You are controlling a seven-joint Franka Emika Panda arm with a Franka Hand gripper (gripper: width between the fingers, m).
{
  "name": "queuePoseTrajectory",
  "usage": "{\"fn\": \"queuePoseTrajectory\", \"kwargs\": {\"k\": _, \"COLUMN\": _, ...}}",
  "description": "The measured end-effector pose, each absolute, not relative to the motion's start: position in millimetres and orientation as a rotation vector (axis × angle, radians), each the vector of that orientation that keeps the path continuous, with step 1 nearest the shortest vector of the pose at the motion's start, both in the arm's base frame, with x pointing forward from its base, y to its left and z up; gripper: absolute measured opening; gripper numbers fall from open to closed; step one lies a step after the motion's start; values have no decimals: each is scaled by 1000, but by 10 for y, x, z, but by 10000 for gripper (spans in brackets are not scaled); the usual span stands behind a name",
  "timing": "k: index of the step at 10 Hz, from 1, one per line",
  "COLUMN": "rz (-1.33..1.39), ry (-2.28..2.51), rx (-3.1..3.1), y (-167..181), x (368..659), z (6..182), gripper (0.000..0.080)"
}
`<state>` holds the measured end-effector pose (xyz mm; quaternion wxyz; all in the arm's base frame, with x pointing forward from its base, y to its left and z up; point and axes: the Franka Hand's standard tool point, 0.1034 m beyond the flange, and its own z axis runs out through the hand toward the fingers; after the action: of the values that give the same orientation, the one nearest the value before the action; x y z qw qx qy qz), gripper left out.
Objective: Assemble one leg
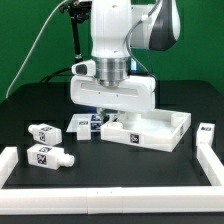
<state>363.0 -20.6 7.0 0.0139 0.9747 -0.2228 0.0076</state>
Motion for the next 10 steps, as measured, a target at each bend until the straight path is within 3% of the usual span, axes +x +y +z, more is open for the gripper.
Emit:
{"fn": "queuePoseTrajectory", "kwargs": {"k": 1, "rz": 29, "ry": -693, "rx": 3036, "y": -206, "x": 3643, "z": 77, "gripper": 107}}
{"fn": "queuePoseTrajectory", "kwargs": {"k": 2, "rz": 29, "ry": -680, "rx": 3041, "y": -205, "x": 3663, "z": 83, "gripper": 58}}
{"fn": "queuePoseTrajectory", "kwargs": {"k": 4, "rz": 38, "ry": -612, "rx": 3071, "y": -237, "x": 3860, "z": 148, "gripper": 58}}
{"fn": "queuePoseTrajectory", "kwargs": {"k": 7, "rz": 87, "ry": -450, "rx": 3137, "y": -351, "x": 4399, "z": 356, "gripper": 57}}
{"fn": "queuePoseTrajectory", "kwargs": {"k": 10, "rz": 95, "ry": -330, "rx": 3159, "y": -277, "x": 4546, "z": 398, "gripper": 57}}
